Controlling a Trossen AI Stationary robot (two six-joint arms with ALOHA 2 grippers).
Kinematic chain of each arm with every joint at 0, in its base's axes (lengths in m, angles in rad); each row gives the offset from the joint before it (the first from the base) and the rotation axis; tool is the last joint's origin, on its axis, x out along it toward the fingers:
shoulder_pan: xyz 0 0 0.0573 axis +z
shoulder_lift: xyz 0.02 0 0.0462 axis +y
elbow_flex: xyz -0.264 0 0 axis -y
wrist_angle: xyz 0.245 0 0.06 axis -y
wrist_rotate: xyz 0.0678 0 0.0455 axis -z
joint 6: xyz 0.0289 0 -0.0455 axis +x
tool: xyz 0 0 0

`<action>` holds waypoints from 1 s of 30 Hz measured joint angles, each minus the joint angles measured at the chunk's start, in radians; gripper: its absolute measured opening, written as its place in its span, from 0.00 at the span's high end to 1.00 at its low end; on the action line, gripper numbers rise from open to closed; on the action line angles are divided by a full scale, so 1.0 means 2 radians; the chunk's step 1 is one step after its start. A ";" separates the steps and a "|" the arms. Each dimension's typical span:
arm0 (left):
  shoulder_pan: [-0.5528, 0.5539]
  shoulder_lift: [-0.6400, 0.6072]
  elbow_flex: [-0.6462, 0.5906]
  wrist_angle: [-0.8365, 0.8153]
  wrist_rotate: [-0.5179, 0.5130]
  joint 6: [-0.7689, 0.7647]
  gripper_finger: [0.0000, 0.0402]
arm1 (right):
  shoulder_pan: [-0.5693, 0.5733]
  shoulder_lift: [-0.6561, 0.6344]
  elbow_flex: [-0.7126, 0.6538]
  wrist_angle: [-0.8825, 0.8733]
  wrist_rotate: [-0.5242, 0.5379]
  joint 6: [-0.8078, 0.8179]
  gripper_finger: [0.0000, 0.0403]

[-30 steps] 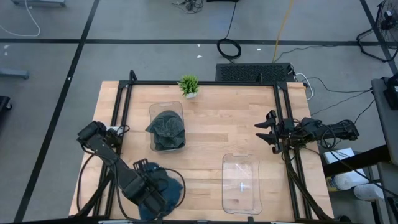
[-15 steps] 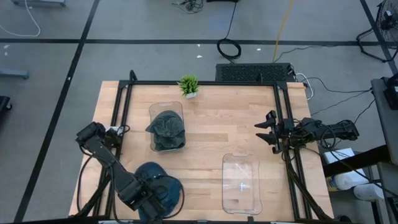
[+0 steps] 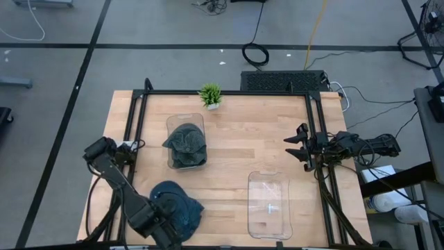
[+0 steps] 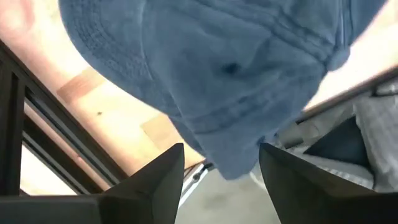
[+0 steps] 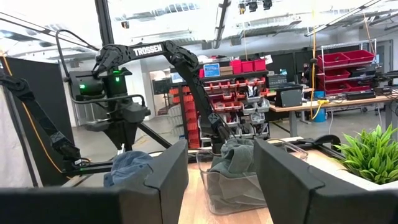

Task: Pick & Place hat
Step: Put the blue cap into the bottom transparent bin

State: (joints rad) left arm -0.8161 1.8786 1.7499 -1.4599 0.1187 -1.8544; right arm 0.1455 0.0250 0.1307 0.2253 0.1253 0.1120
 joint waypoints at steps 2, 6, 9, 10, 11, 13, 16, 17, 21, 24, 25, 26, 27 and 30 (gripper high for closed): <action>0.001 0.000 -0.007 -0.003 -0.003 -0.012 0.47 | 0.000 0.000 0.000 0.000 0.000 0.000 0.58; 0.002 0.000 -0.029 0.004 0.003 -0.020 0.47 | 0.000 0.000 0.000 0.000 0.000 0.000 0.58; 0.004 0.000 -0.042 0.019 0.009 -0.017 0.47 | 0.000 0.000 0.000 0.000 0.000 0.000 0.58; 0.004 0.000 -0.045 0.026 0.008 -0.015 0.47 | 0.000 0.000 0.000 0.000 0.000 0.000 0.58; 0.005 0.000 -0.048 0.032 0.008 -0.012 0.47 | 0.000 0.000 0.000 0.000 0.000 0.000 0.58; 0.005 0.000 -0.054 0.043 0.007 -0.006 0.47 | 0.000 0.000 0.000 0.000 0.000 0.000 0.58; 0.004 0.000 -0.066 0.057 0.007 -0.003 0.47 | 0.000 0.000 0.000 0.000 0.000 0.000 0.58; 0.004 0.000 -0.070 0.061 0.007 -0.003 0.47 | 0.000 0.000 0.000 0.000 0.000 0.000 0.58; 0.005 0.000 -0.075 0.063 0.008 0.008 0.47 | 0.000 0.000 0.000 0.000 0.000 0.000 0.58; 0.006 0.000 -0.075 0.063 0.009 0.018 0.52 | 0.000 0.000 0.000 0.000 0.000 0.000 0.58; 0.007 -0.001 -0.075 0.063 0.013 0.022 0.56 | 0.000 0.000 0.000 0.000 0.000 0.000 0.58; 0.008 -0.002 -0.075 0.063 0.019 0.027 0.61 | 0.000 0.000 0.000 0.000 0.000 0.000 0.58; 0.009 -0.003 -0.075 0.063 0.023 0.030 0.67 | 0.000 0.000 0.000 0.000 0.000 0.000 0.58; 0.011 -0.004 -0.069 0.061 0.027 0.040 0.90 | 0.000 0.000 0.000 0.000 0.000 0.000 0.58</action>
State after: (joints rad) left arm -0.7936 1.8702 1.6122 -1.3377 0.1722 -1.7745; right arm 0.1457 0.0250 0.1307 0.2256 0.1253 0.1120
